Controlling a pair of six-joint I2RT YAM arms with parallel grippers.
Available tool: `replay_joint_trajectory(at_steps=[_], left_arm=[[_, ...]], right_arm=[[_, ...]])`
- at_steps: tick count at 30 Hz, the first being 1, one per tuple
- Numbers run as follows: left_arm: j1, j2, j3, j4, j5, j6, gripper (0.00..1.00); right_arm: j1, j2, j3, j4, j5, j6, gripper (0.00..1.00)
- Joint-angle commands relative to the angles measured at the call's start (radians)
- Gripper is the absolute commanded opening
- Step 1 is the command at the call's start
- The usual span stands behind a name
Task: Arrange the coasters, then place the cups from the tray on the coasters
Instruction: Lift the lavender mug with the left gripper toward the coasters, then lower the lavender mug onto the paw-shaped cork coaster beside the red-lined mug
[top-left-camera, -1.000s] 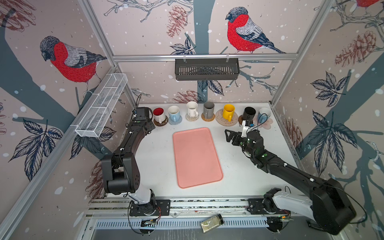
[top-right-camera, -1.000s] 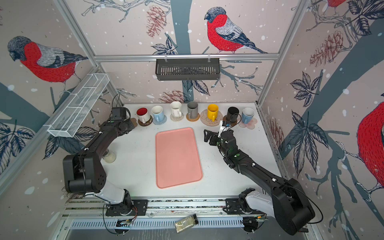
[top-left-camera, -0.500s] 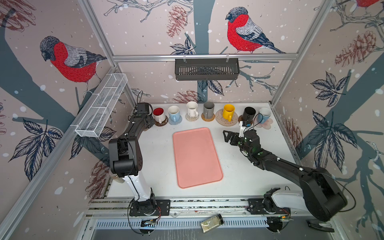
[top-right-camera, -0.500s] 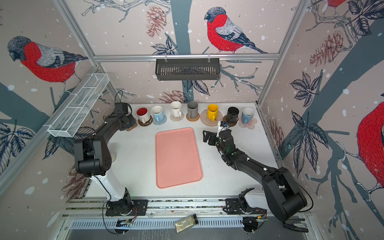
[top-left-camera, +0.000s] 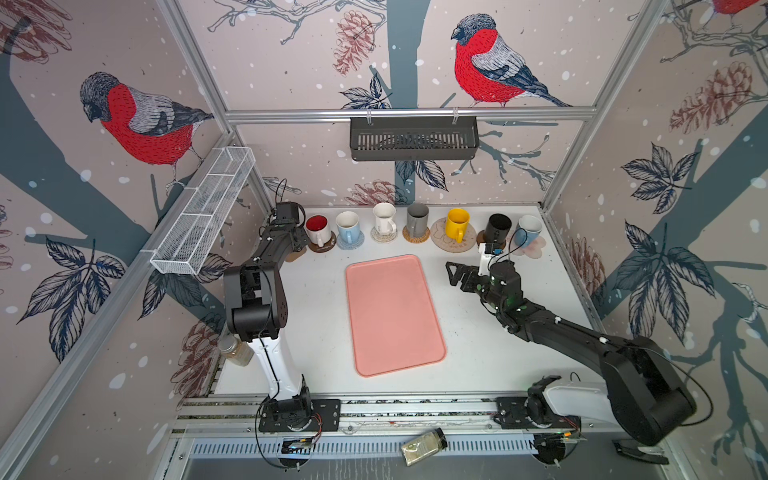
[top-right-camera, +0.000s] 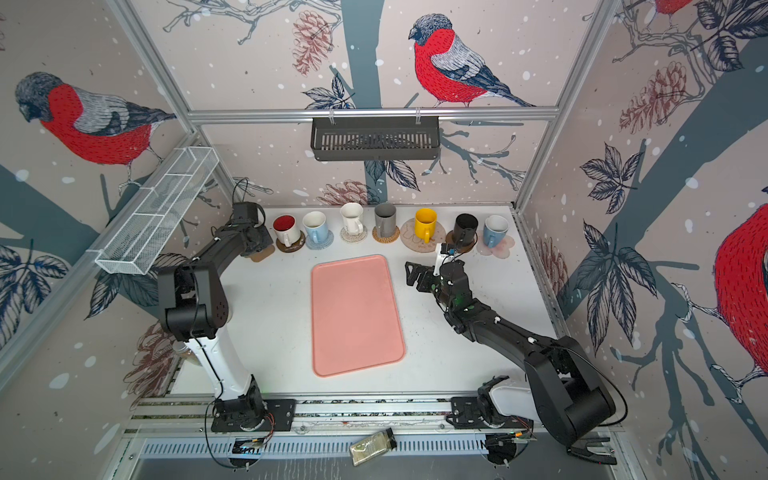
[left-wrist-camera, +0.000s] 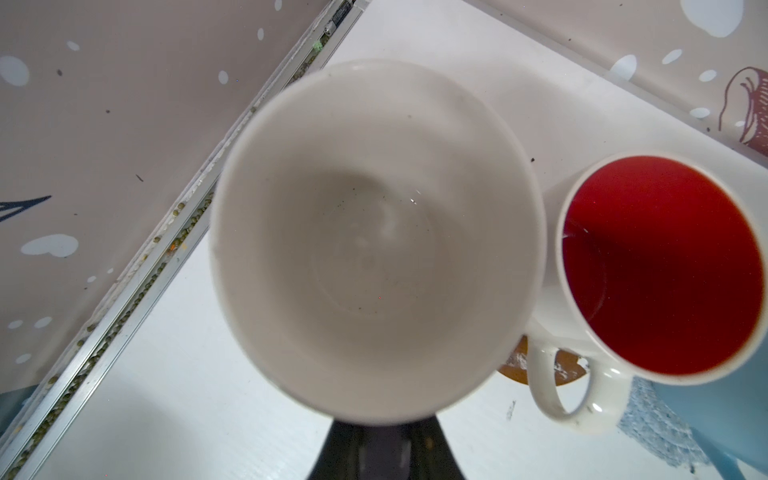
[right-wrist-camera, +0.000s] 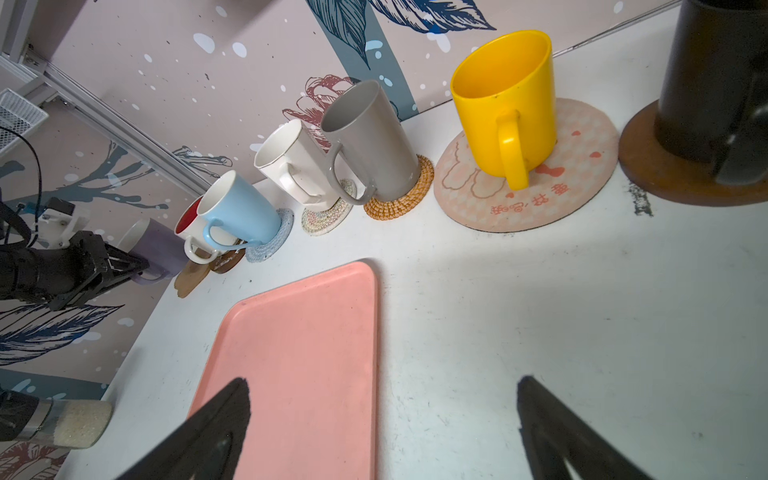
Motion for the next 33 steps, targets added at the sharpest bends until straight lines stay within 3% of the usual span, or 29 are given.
replay_joint_trajectory(at_steps=[1,33], left_arm=[[0.003,0.007,0.014,0.081,-0.039,0.012,0.00],[0.024,0.071,0.024,0.115,0.032,0.002,0.00]], right_arm=[[-0.002,-0.011,0.002,0.012,-0.006,0.001,0.99],[-0.004,0.031,0.026,-0.007,-0.043,-0.010,1.00]])
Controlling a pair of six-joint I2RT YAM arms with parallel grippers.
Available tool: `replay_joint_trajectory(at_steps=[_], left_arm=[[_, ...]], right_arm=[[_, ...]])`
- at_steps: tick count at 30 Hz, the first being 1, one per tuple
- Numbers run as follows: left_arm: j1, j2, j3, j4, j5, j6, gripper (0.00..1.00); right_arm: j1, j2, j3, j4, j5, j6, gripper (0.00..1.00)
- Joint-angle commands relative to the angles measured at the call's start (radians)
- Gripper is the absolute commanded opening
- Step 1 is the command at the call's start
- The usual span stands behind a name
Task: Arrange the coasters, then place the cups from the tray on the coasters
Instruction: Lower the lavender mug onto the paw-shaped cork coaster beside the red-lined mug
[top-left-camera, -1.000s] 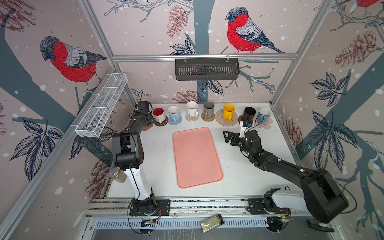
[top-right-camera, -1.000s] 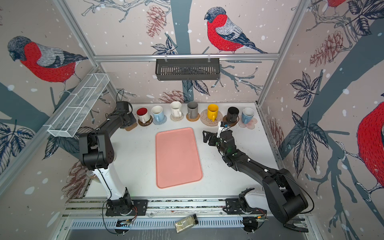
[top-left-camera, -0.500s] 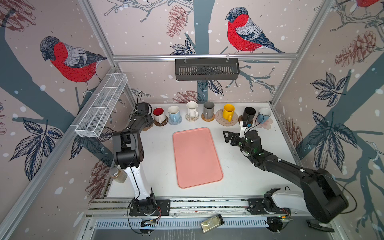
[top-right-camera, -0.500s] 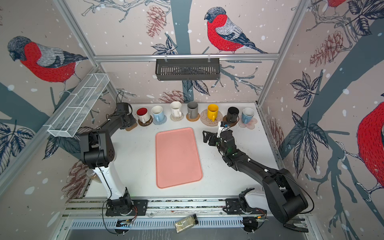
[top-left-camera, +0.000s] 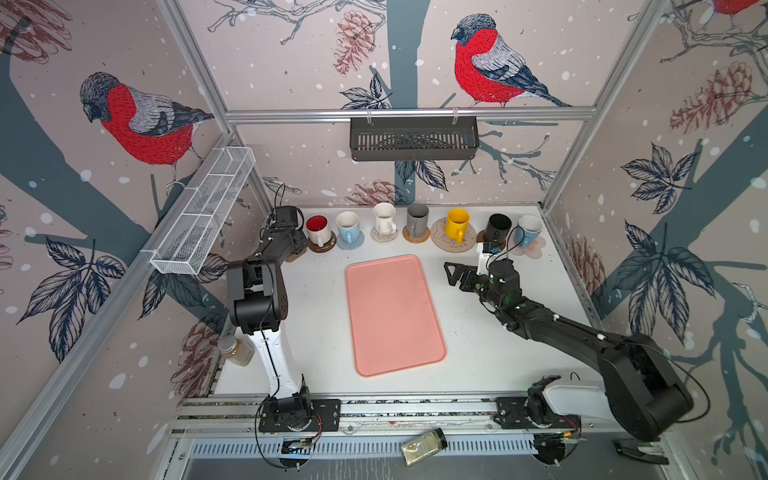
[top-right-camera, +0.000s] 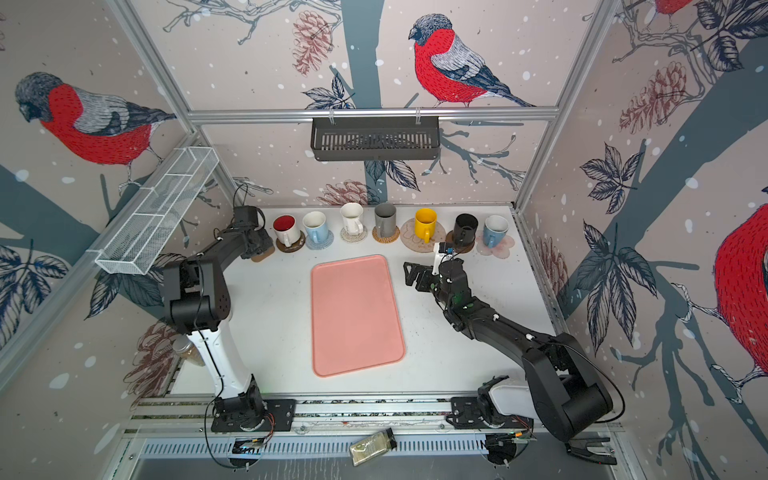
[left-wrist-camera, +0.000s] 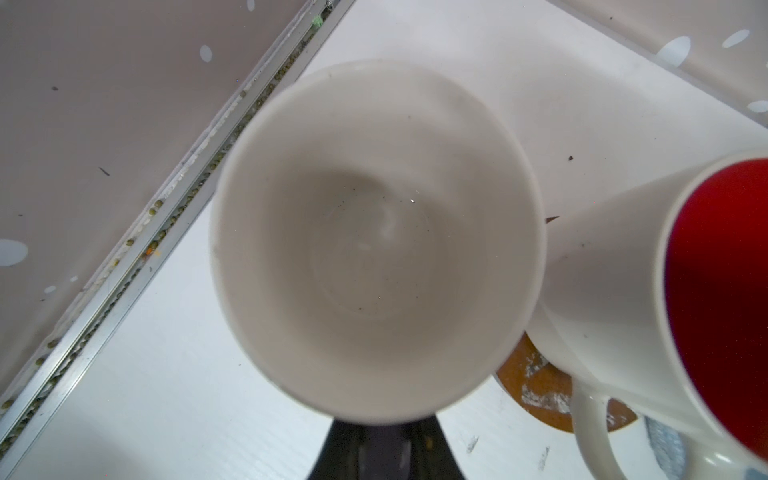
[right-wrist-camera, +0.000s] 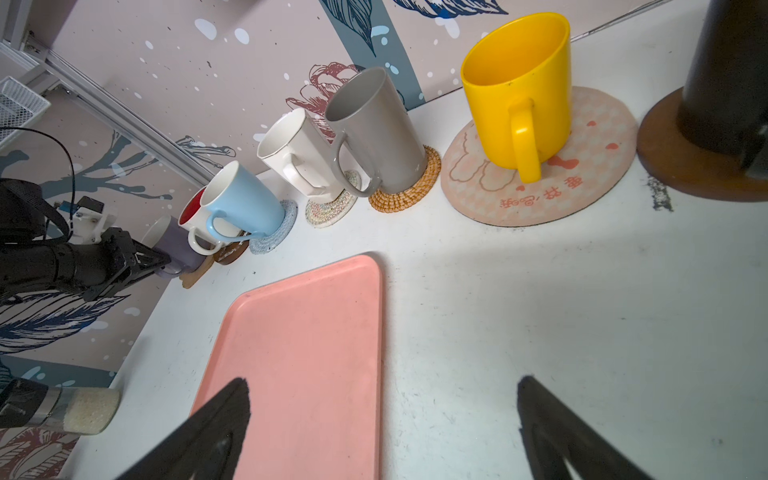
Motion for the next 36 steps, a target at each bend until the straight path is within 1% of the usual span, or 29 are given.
replay_joint_trajectory(at_steps=[1,7,36], left_arm=[[0.002,-0.005,0.017,0.058,0.007,-0.001,0.00],[0.002,0.002,0.023,0.047,0.033,-0.009,0.00],[0.006,-0.002,0.011,0.028,-0.032,-0.018,0.00]], right_arm=[[0.000,0.006,0.009,0.006,-0.010,-0.007,1.00],[0.000,0.003,0.012,0.004,-0.022,-0.008,1.00],[0.007,0.012,0.017,0.003,-0.035,-0.009,1.00]])
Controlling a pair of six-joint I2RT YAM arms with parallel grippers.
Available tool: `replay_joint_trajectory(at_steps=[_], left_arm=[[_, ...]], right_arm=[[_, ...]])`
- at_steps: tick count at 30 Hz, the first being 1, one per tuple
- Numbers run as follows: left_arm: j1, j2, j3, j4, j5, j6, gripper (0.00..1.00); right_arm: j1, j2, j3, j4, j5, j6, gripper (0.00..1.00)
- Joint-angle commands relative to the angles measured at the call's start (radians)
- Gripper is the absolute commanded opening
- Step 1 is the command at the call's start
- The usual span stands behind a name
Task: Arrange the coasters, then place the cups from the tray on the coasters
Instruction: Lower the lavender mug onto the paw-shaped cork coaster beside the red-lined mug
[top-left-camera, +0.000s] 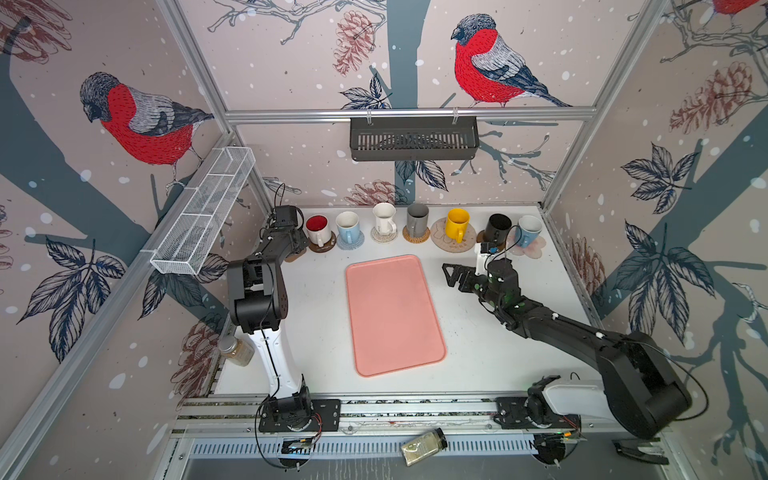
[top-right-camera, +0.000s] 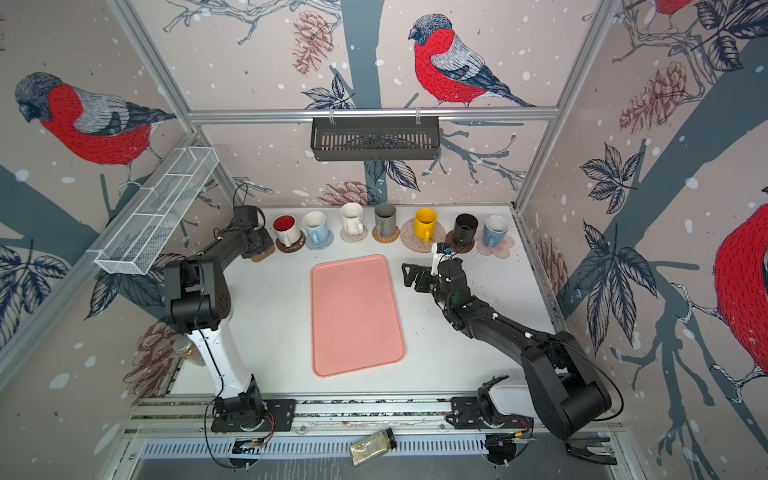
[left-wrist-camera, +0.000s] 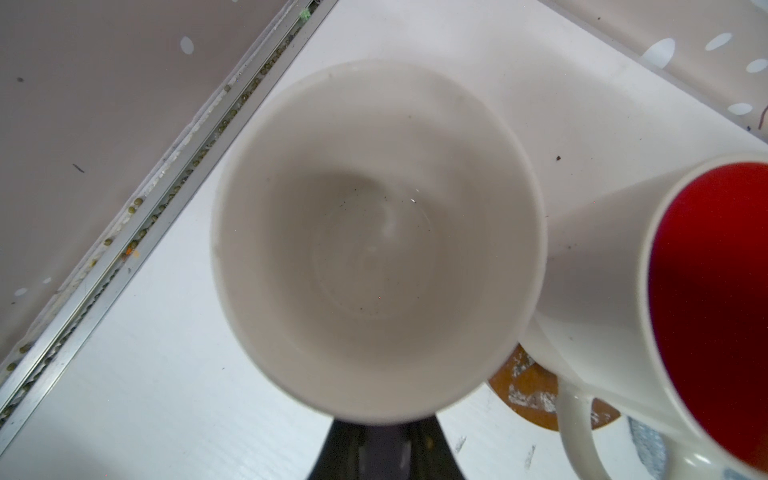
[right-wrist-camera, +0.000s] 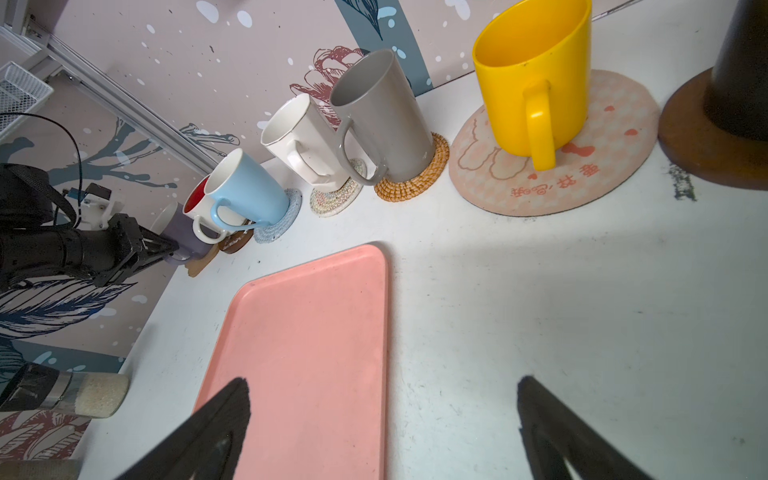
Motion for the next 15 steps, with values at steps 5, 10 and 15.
replay_joint_trajectory(at_steps=[5,10,15], left_arm=[[0.005,-0.014,0.000,0.023,-0.058,-0.005,0.05],[0.005,-0.017,-0.005,0.018,-0.080,-0.006,0.39],[0.005,-0.027,-0.003,0.012,-0.084,-0.001,0.67]], right_arm=[[0.006,-0.011,0.005,0.020,-0.005,-0.011,1.00],[0.015,-0.012,0.005,0.023,-0.004,-0.019,1.00],[0.015,-0.027,0.004,0.019,0.000,-0.023,0.99]])
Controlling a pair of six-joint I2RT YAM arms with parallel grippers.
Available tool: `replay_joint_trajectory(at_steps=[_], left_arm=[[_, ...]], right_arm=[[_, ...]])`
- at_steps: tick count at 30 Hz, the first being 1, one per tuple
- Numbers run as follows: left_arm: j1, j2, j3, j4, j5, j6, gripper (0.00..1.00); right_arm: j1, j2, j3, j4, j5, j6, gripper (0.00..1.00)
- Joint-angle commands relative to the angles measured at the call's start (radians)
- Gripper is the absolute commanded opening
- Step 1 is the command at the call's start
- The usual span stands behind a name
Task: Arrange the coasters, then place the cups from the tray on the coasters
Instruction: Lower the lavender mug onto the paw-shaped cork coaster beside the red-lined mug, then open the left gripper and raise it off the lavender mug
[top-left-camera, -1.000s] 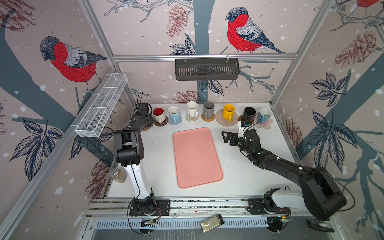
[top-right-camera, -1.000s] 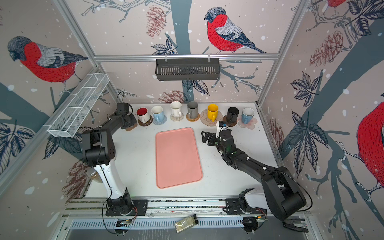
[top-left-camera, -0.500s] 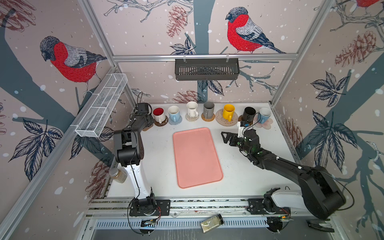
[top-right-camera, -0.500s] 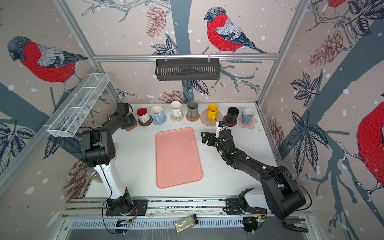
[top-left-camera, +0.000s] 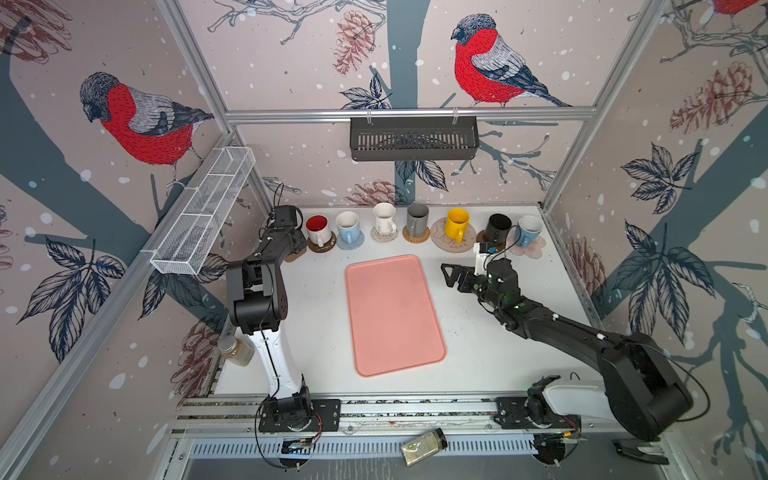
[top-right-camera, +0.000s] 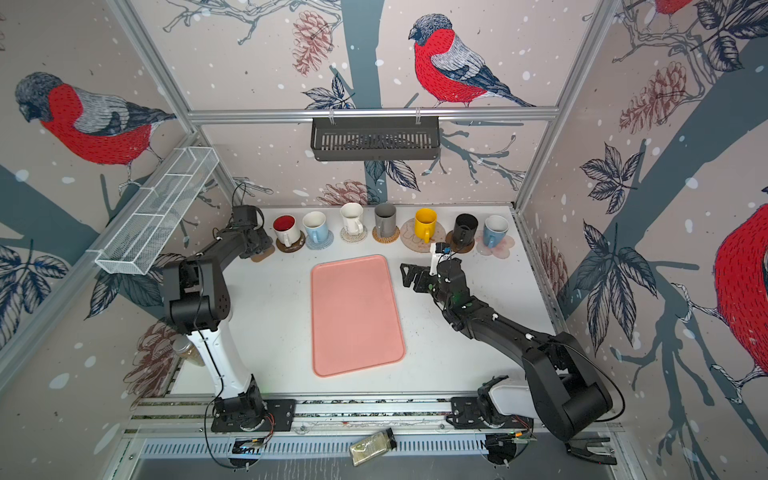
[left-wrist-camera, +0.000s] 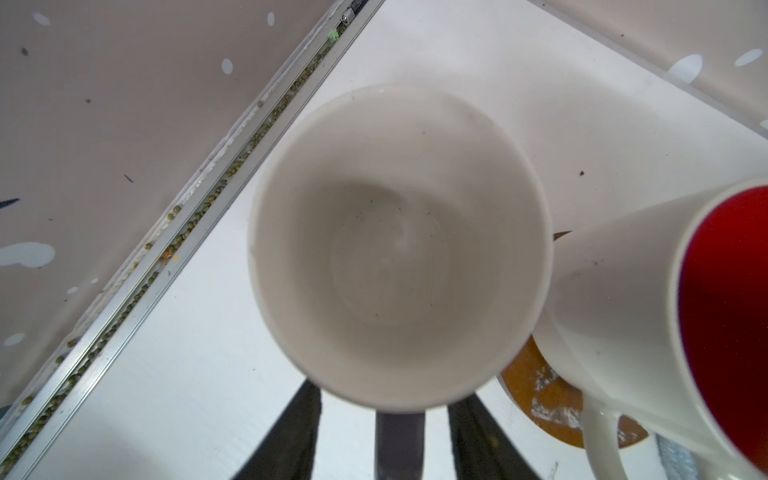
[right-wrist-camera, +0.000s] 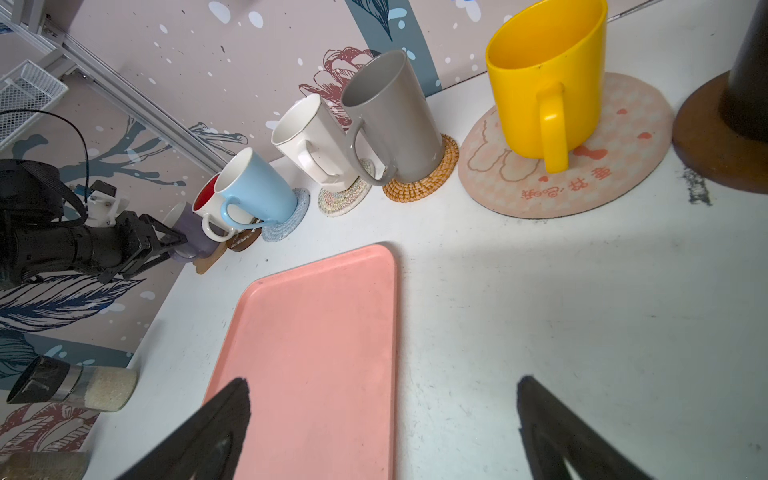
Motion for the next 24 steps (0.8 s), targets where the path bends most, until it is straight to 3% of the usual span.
replay_joint_trajectory(at_steps=[1,4,9,17,24], left_arm=[[0.004,-0.023,0.000,0.012,-0.024,0.000,0.72],[0.004,-0.049,-0.014,0.030,-0.024,0.011,0.84],[0.004,-0.060,-0.003,0.008,-0.049,0.023,0.96],[-0.006,-0.115,0.004,-0.059,-0.007,0.021,0.97],[-0.068,-0.271,-0.135,-0.032,-0.018,0.026,0.97]], right_arm=[[0.003,-0.017,0.000,0.019,0.001,-0.022,0.99],[0.002,-0.029,-0.005,0.022,0.001,-0.020,0.99],[0.003,-0.036,-0.024,0.046,-0.006,-0.014,1.00],[0.004,-0.090,-0.027,0.039,-0.011,-0.015,1.00],[0.002,-0.160,-0.041,0.019,0.027,-0.025,1.00]])
